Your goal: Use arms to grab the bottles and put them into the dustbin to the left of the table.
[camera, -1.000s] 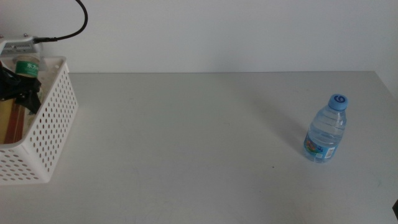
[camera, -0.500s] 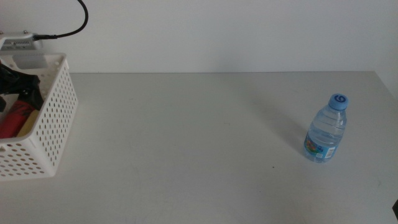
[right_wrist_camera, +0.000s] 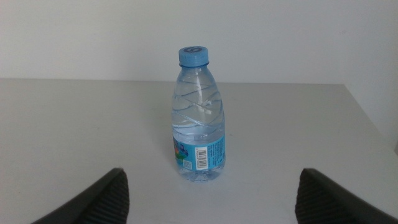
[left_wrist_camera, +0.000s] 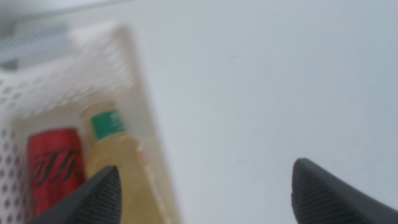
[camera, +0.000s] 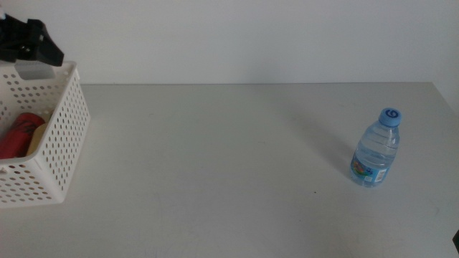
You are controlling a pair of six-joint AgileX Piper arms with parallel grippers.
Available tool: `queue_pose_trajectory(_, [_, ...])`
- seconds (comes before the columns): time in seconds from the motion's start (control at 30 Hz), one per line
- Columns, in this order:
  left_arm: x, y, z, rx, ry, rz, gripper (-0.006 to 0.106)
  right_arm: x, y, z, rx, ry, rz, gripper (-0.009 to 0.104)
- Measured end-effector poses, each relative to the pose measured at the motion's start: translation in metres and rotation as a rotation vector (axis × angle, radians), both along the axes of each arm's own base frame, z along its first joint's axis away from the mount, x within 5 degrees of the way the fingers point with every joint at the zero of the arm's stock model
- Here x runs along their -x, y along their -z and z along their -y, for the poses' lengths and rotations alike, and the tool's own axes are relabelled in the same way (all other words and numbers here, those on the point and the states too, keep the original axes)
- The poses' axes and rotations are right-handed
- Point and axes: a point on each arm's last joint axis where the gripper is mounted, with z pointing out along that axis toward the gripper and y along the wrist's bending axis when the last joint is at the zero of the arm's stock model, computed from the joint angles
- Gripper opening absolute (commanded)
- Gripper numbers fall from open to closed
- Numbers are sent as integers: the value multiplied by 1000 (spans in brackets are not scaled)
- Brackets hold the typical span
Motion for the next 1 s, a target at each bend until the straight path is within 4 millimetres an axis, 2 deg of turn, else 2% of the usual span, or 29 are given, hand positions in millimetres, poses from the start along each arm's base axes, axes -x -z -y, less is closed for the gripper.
queue_pose_trajectory(0.13, [22, -28, 44, -1, 130, 72, 94, 0, 0, 0, 0, 0, 0, 94])
queue_pose_trajectory(0.23, [45, -37, 75, -7, 176, 118, 94, 0, 0, 0, 0, 0, 0, 94])
queue_pose_trajectory(0.37, [92, -29, 114, -20, 222, 190, 94, 0, 0, 0, 0, 0, 0, 94])
queue_pose_trajectory(0.43, [125, -24, 125, -17, 248, 244, 94, 0, 0, 0, 0, 0, 0, 94])
queue_pose_trajectory(0.5, [156, -10, 134, 11, 284, 282, 94, 0, 0, 0, 0, 0, 0, 94])
queue_pose_trajectory(0.57, [188, 3, 134, 59, 316, 331, 94, 0, 0, 0, 0, 0, 0, 94])
queue_pose_trajectory(0.73, [245, 26, 120, 167, 366, 427, 94, 0, 0, 0, 0, 0, 0, 94])
queue_pose_trajectory(0.87, [263, 33, 109, 196, 369, 465, 94, 0, 0, 0, 0, 0, 0, 94])
queue_pose_trajectory(1.0, [266, 31, 107, 208, 365, 493, 94, 0, 0, 0, 0, 0, 0, 94])
